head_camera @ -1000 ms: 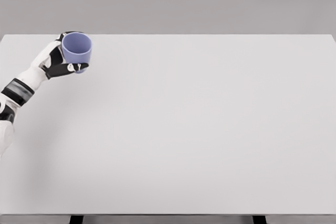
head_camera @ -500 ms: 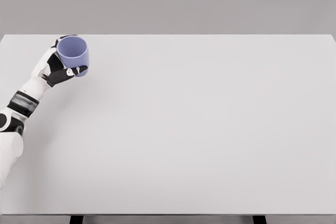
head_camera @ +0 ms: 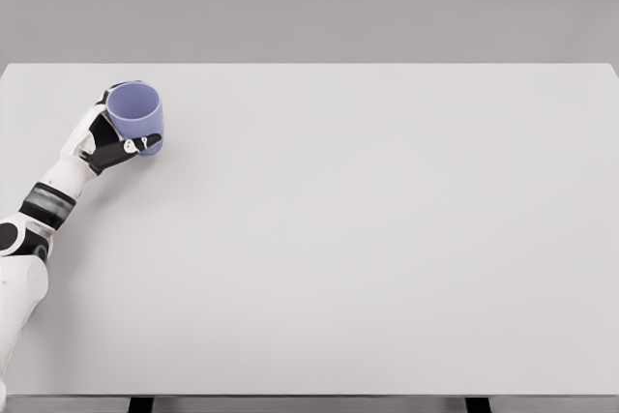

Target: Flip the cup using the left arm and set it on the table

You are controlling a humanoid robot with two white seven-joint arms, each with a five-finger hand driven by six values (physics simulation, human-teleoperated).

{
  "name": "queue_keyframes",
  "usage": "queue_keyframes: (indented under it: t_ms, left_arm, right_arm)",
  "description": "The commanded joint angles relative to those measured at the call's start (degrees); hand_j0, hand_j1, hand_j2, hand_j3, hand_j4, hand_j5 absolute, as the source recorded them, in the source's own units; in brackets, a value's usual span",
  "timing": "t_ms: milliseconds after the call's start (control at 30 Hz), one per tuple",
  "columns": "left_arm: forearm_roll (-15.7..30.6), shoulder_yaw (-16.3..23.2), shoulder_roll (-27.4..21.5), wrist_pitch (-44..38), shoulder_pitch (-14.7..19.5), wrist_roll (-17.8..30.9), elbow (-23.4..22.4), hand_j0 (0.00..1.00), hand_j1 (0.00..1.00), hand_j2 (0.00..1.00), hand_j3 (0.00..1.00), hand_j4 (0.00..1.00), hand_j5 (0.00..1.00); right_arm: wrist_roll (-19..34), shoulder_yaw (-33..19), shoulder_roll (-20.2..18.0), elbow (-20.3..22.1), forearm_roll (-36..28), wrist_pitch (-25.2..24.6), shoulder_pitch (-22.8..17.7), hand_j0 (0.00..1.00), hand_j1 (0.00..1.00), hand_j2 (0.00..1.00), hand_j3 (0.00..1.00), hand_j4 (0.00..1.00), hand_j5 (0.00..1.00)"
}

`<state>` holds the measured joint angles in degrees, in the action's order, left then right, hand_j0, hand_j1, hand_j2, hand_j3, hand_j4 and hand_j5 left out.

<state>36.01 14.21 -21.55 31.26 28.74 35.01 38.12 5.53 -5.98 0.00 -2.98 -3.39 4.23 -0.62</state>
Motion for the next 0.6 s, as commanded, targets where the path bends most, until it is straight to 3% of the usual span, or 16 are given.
queue_keyframes:
  t_ms: [0,333,567]
  left_arm:
    - [0.38,-0.06,0.02,-0.05,0.00,-0.01,0.02,0.48,0.48,0.48,0.48,0.48,0.48]
    - [0.38,-0.15,0.29,0.03,0.00,-0.01,-0.94,0.51,0.51,0.51,0.51,0.51,0.51]
    - [0.03,-0.06,0.29,0.21,0.00,-0.01,-0.85,0.72,0.72,0.72,0.72,0.72,0.72]
  right_arm:
    - [0.01,0.00,0.00,0.00,0.05,-0.01,0.00,1.00,1.00,1.00,1.00,1.00,1.00]
    - [0.01,0.00,0.00,0.00,-0.04,-0.01,0.00,1.00,1.00,1.00,1.00,1.00,1.00]
    - [0.01,0.00,0.00,0.00,-0.04,-0.01,0.00,1.00,1.00,1.00,1.00,1.00,1.00]
